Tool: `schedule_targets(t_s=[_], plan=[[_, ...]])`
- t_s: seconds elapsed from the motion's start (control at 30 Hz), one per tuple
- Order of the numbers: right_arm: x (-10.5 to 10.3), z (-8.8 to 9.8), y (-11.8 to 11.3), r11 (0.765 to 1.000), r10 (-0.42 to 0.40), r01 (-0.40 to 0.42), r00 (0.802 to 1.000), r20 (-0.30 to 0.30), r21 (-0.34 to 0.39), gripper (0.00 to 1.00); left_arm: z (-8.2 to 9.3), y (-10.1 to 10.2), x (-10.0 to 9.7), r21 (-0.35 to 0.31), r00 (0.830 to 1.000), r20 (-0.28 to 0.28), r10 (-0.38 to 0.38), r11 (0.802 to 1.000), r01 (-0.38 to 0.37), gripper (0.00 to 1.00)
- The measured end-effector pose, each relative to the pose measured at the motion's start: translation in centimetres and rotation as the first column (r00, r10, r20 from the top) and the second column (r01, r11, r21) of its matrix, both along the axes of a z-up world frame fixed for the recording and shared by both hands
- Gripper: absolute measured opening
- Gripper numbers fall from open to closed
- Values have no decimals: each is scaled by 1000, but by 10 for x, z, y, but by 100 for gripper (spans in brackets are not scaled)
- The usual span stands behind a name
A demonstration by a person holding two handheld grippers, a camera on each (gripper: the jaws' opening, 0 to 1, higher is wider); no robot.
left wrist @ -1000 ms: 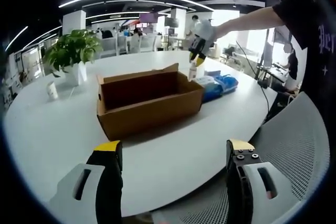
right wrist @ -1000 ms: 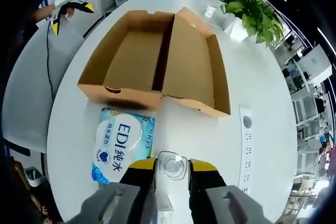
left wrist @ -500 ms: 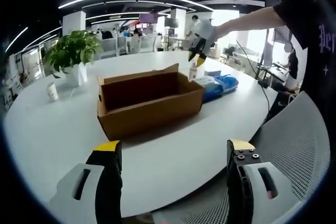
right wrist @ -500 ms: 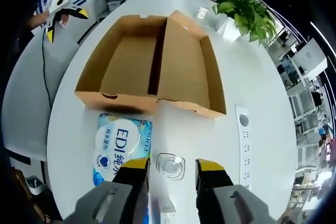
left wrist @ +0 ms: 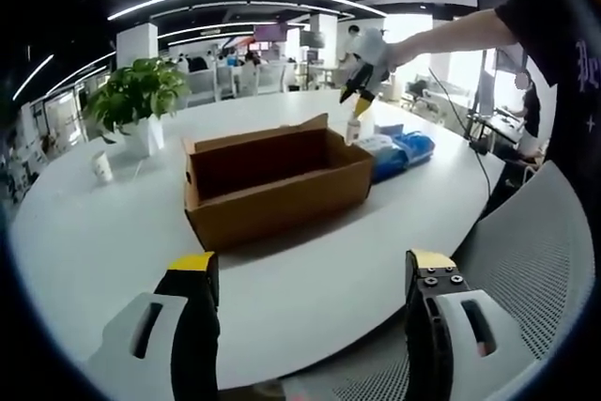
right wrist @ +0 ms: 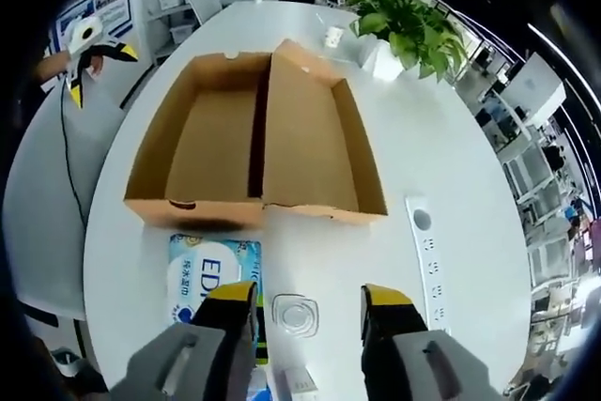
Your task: Operate the shoe box by opening the lid, removing the specified soft item, and placing it in the target area until the item is outside and the box remains undamaged.
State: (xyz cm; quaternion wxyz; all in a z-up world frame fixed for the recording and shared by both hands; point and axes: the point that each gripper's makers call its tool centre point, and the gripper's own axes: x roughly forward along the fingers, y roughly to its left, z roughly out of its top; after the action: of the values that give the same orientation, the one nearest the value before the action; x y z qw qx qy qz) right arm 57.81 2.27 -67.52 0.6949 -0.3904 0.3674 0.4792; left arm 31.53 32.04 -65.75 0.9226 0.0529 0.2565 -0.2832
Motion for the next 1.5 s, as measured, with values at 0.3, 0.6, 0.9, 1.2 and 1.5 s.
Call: schedule_targets(t_s=[0.3, 0.6, 0.9, 1.2, 1.5], plan=[[7, 5, 5, 997, -55, 55, 998, 16, 48, 47, 3, 9, 7, 31, 999, -28, 21, 999, -20, 78], [7, 5, 12, 990, -102, 101, 995, 6, 94, 49, 9, 14, 24, 11, 998, -25, 51, 999, -50, 75], [10, 10, 17, 973, -170, 170, 985, -12, 154, 50, 8, 26, 51, 11, 994, -33, 106, 994, -105, 72], [15, 18, 28, 940, -241, 244, 970, -43, 236, 50, 8, 28, 78, 25, 994, -27, 110, 994, -109, 68], [19, 19, 35, 921, -289, 294, 956, -57, 255, 48, 2, 35, 98, 42, 990, -31, 136, 990, -134, 62]])
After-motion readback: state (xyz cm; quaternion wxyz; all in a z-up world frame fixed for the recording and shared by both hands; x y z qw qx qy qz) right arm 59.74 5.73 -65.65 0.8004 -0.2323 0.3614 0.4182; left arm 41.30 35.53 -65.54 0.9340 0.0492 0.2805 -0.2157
